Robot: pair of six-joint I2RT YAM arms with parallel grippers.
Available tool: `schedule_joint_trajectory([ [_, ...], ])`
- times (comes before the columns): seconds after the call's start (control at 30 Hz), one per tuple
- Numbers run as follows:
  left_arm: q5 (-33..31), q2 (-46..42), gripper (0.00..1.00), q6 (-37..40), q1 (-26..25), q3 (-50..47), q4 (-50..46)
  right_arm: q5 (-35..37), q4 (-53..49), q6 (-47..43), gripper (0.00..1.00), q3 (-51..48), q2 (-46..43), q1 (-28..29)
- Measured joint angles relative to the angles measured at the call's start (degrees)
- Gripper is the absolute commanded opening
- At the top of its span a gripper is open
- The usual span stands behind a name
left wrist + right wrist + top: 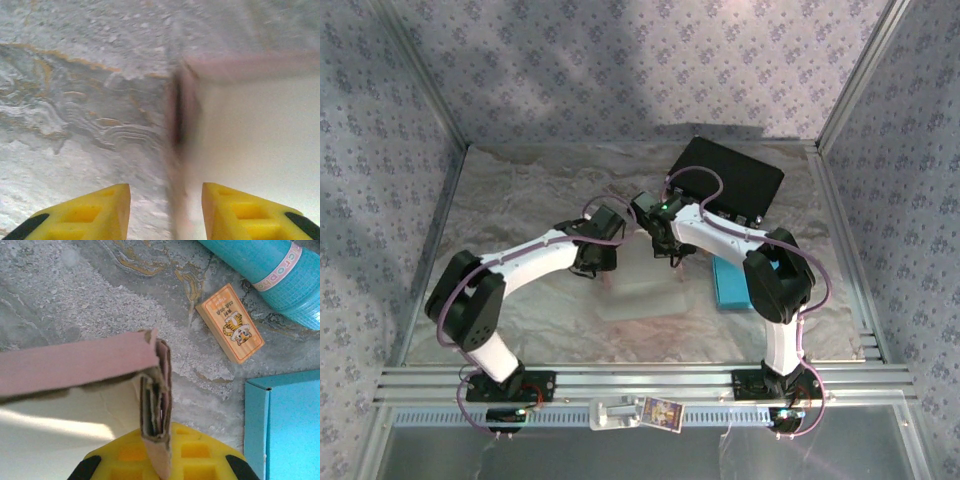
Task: Fold the paper box
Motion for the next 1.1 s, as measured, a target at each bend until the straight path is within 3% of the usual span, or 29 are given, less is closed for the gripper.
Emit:
schedule_joint_trajectory([
  [0.2, 4.5, -1.2, 0.43, 1.1, 0.2, 0.0, 1.4, 0.0, 0.0, 0.9, 0.00, 0.0, 0.0, 0.2],
  [0.53, 4.8, 0.8, 0.38, 2.6, 2.3, -0.5, 0.0, 0.0, 0.0, 1.3, 0.00, -0.3, 0.0, 0.2],
  [0.63, 4.7, 2.6, 0.30, 2.9, 2.4, -0.5, 0.0, 0.0, 0.0, 1.3, 0.00, -0.3, 0.1, 0.2],
  [0.73, 4.1, 3.3, 0.12, 3.3, 2.4, -0.5, 0.2, -0.1, 0.0, 1.3, 0.00, -0.3, 0.2, -0.1],
  [0.8, 3.7, 3.6, 0.07, 3.3, 2.3, -0.4, 0.8, -0.8, 0.2, 1.3, 0.00, -0.4, 0.3, -0.1],
  [0.9, 3.0, 3.7, 0.14, 3.0, 2.2, -0.2, 0.9, -1.1, 0.2, 1.5, 0.00, -0.4, 0.4, -0.1],
  [0.97, 2.4, 3.7, 0.34, 2.8, 1.9, -0.1, 0.8, -1.2, 0.2, 1.7, 0.00, -0.4, 0.6, -0.2],
  [1.0, 2.1, 3.7, 0.38, 2.9, 1.9, 0.0, 0.4, -1.2, 0.0, 1.8, 0.00, -0.4, 0.7, -0.3],
  [1.1, 1.1, 3.7, 0.44, 2.9, 1.9, 1.8, -2.2, -1.3, -0.9, 2.9, 0.00, -0.3, 1.4, -0.7],
])
